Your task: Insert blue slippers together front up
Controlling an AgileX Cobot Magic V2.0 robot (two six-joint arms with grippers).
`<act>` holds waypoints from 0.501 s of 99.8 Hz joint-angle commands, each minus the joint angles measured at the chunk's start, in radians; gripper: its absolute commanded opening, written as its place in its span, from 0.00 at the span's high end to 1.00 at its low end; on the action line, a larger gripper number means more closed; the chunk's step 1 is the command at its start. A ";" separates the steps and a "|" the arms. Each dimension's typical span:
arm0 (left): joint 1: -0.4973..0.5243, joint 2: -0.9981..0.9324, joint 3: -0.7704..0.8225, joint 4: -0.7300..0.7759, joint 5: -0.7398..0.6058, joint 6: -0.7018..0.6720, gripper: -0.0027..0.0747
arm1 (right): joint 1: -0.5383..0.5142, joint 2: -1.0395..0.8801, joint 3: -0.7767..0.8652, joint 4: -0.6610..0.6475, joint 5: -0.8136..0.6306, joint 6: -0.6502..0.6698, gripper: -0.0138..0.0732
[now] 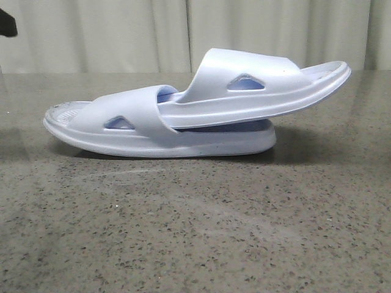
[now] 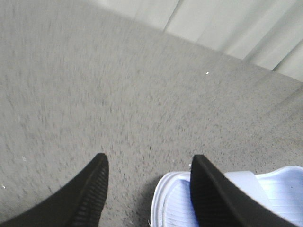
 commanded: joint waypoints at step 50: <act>-0.008 -0.510 0.163 0.208 -0.193 0.021 0.53 | -0.001 -0.341 0.439 -0.148 -0.370 -0.014 0.29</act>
